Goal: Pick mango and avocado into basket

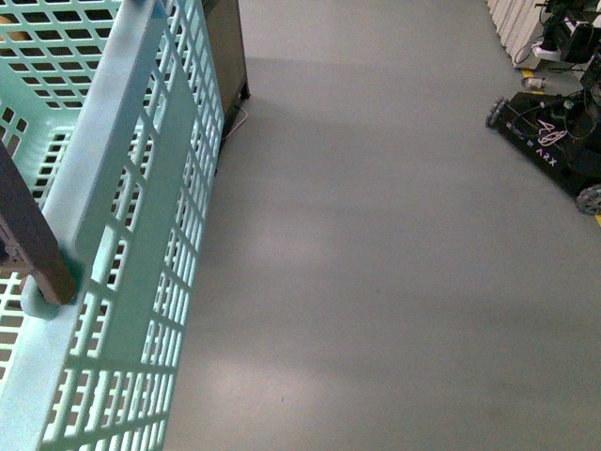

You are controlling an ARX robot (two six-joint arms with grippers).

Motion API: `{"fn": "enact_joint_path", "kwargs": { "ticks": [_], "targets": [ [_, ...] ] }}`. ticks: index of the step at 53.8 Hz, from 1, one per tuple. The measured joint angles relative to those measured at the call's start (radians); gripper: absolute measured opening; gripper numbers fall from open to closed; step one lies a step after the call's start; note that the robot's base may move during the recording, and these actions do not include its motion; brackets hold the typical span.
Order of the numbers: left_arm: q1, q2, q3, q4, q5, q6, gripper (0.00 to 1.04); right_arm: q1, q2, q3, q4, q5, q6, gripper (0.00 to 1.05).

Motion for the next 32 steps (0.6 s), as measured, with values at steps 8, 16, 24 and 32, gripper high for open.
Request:
{"fn": "enact_joint_path", "kwargs": {
  "ticks": [8, 16, 24, 32],
  "targets": [
    [-0.006, 0.0, 0.0, 0.0, 0.018, -0.005, 0.29, 0.0, -0.001, 0.0, 0.0, 0.007, 0.0, 0.96],
    [-0.006, 0.0, 0.0, 0.0, 0.003, -0.009, 0.29, 0.0, 0.0, 0.0, 0.0, 0.003, 0.0, 0.96],
    [-0.005, -0.002, 0.0, 0.0, -0.002, -0.005, 0.29, 0.0, 0.0, 0.0, 0.0, 0.003, 0.0, 0.96],
    [-0.005, -0.001, 0.0, 0.0, 0.002, -0.003, 0.29, 0.0, -0.001, 0.0, 0.0, 0.0, 0.0, 0.96]
  ]
}}
